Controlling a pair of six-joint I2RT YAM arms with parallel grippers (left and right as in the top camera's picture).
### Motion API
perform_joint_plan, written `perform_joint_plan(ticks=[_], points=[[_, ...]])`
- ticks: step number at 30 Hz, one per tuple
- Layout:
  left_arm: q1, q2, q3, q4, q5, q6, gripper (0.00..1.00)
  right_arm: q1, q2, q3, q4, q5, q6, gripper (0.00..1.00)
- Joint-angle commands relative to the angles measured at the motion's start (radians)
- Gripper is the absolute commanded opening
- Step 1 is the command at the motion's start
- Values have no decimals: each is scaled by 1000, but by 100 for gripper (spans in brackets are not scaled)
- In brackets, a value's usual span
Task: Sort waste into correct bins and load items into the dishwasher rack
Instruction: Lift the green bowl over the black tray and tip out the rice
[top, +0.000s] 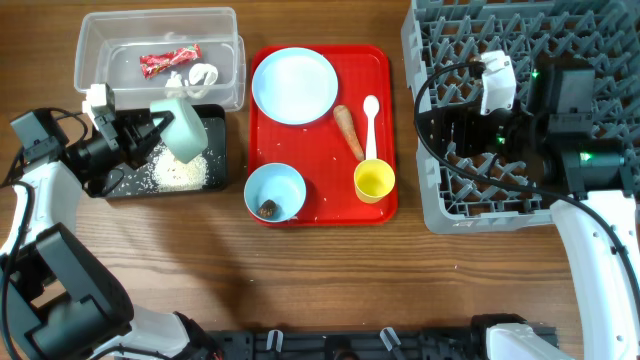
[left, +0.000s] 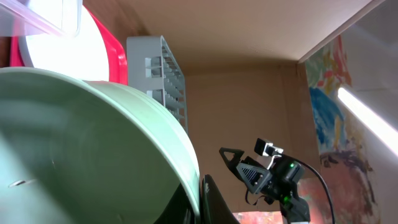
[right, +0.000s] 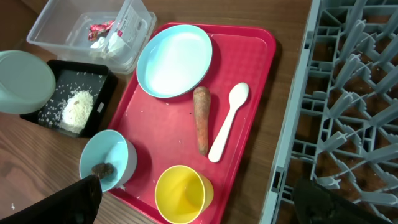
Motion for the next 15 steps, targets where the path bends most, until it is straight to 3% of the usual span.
perform_joint_plan(ticks=[1, 4, 7, 10, 15], points=[[7, -19, -2, 4, 26, -56, 4, 3, 13, 5, 6, -16, 5, 100], [6, -19, -2, 5, -27, -178, 4, 3, 13, 5, 10, -16, 4, 100], [7, -19, -2, 26, -127, -204, 4, 3, 13, 5, 13, -16, 4, 100], [6, -19, -2, 115, -2, -367, 4, 3, 13, 5, 13, -16, 5, 100], [-16, -22, -2, 174, 23, -403, 4, 3, 13, 5, 8, -16, 5, 100]])
